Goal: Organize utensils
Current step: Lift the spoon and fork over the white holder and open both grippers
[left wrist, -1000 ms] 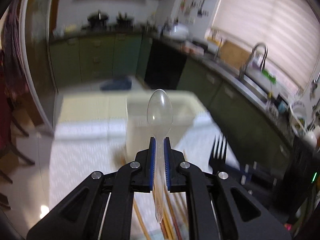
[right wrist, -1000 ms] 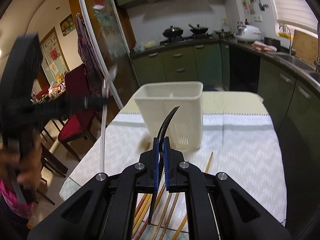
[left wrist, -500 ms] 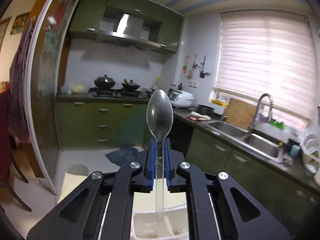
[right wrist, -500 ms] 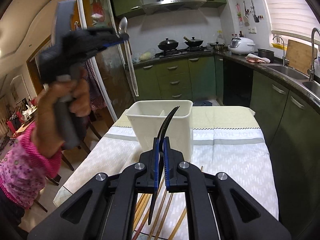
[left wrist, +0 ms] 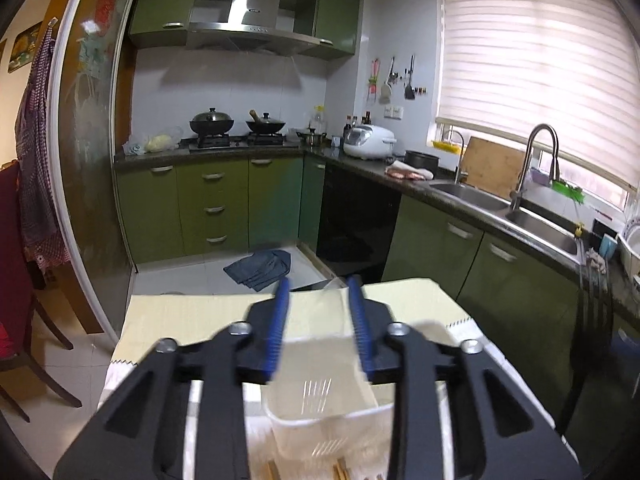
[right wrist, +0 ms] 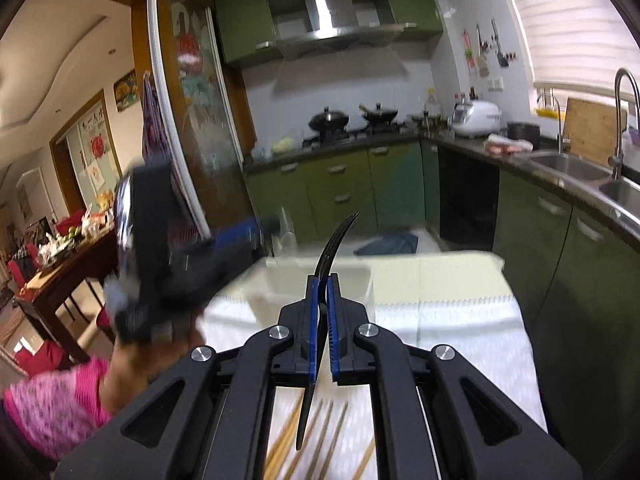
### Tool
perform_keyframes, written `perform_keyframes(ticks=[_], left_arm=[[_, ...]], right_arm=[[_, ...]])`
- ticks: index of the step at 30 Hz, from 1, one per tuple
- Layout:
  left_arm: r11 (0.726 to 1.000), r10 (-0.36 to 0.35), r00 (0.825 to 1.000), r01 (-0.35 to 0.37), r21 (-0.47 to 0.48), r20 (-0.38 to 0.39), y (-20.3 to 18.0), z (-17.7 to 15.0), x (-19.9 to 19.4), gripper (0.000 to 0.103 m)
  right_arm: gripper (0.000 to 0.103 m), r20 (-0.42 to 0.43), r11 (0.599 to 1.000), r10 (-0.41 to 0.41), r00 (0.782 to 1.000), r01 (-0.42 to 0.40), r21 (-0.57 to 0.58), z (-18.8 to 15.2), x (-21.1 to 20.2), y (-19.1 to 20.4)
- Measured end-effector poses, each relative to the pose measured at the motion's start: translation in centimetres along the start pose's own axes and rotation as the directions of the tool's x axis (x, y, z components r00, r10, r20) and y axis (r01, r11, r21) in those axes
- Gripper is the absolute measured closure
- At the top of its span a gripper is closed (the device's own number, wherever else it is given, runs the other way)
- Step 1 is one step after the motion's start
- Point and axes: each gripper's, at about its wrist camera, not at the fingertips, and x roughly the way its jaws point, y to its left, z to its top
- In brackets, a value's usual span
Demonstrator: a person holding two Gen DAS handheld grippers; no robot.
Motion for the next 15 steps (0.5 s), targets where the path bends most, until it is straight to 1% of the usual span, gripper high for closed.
perform_keyframes(ticks=[5,7,9,12,15], left_arm=[[1.0,-0.006,1.0,0.006,-0.013,-0.022,0.9,-0.6,-0.9,0.072],[1.0,-0.009,1.0,0.008,-0.017,-0.02,1.3,-0.3,-1.6,0.072],[1.0,-0.008,1.0,0.007,-0.02,-0.018,1.6,-0.2,-2.3,0.072],[0.999,-0.01,1.0,0.009,-0.033,-0.02,2.3,0.0,-3.1,0.069],[0.999,-0.008,1.0,0.007,-0.044,-0.02,2.8,0.0,-3.8,0.062]], right_arm=[[0.097,0.122,1.0,-0.031,0.992,0.03,0.009,4.2,1.6,0.4],[0.097,0.179,0.998,-0.06,0.982,0.059,0.008,6.1,2.7,0.5],[0.097,0.213,0.996,-0.094,0.973,0.095,0.006,7.6,4.1,0.4],[0.097,0.195,0.991,-0.132,0.972,0.133,0.008,9.1,7.4,0.0],[0.097,0.154,0.987,-0.157,0.975,0.159,0.001,8.9,10.5,-0.5]])
